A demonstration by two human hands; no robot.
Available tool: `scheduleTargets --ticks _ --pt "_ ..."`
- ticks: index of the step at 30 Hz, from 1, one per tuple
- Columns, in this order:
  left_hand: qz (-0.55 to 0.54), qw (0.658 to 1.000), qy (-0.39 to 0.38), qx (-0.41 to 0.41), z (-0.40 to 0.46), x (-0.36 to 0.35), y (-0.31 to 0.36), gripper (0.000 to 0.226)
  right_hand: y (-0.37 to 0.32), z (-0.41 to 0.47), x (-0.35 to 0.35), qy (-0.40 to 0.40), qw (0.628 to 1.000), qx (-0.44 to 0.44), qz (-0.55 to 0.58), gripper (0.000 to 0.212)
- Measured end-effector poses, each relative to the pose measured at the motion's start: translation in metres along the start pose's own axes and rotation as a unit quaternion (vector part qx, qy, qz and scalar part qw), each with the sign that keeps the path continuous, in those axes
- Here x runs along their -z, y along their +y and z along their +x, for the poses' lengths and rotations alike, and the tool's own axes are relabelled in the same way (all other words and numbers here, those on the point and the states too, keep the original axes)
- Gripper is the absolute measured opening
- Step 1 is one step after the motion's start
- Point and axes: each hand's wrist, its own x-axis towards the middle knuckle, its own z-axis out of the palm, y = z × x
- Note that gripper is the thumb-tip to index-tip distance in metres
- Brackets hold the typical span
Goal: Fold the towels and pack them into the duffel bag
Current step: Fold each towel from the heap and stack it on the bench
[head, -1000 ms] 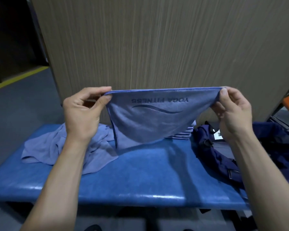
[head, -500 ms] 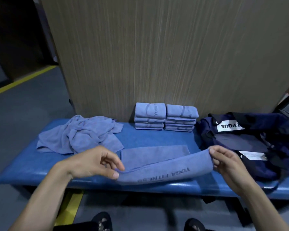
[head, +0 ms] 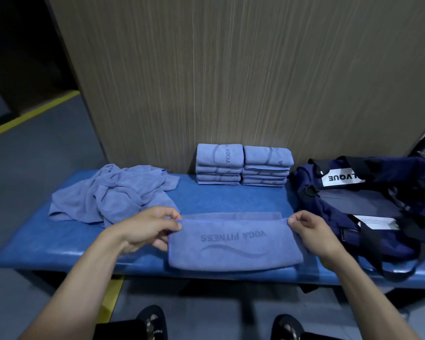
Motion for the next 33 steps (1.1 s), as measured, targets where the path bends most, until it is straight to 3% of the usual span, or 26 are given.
scheduleTargets --ticks 3,7,16,20,23,26,28,30,33 --pt "0.016 0.998 0.061 0.016 0.018 -0.001 -0.003 0.007 -0.001 0.011 -0.015 0.040 0.994 0.055 -0.082 0.017" --pt "0.028 0.994 0.105 0.030 0.041 -0.003 -0.007 0.009 -0.007 0.024 -0.027 0.074 0.991 0.075 -0.084 0.014" --pt "0.079 0.969 0.229 0.048 0.069 -0.018 -0.009 0.021 -0.001 0.045 -0.036 0.121 0.989 0.005 -0.082 0.016" --pt "0.076 0.969 0.229 0.050 0.072 -0.017 -0.008 0.018 0.000 0.054 -0.044 0.129 0.985 -0.022 -0.114 0.016" --pt "0.048 0.986 0.149 0.061 0.065 -0.014 -0.001 0.018 -0.001 0.058 -0.046 0.130 0.983 -0.024 -0.126 0.017" --pt "0.044 0.999 0.022 -0.013 0.050 -0.004 0.011 0.011 -0.002 0.060 -0.040 0.123 0.987 -0.035 -0.096 0.017" --pt "0.021 0.993 -0.002 -0.112 0.037 -0.001 0.022 0.002 -0.007 0.060 -0.035 0.131 0.991 -0.027 -0.002 0.016" --pt "-0.040 0.975 0.056 -0.211 0.026 0.002 0.030 0.011 -0.019 0.054 -0.028 0.131 0.984 0.008 0.124 0.015" --pt "-0.007 0.940 0.148 -0.308 0.006 0.007 0.041 0.016 -0.046 0.036 -0.013 0.123 0.959 0.083 0.242 0.015"
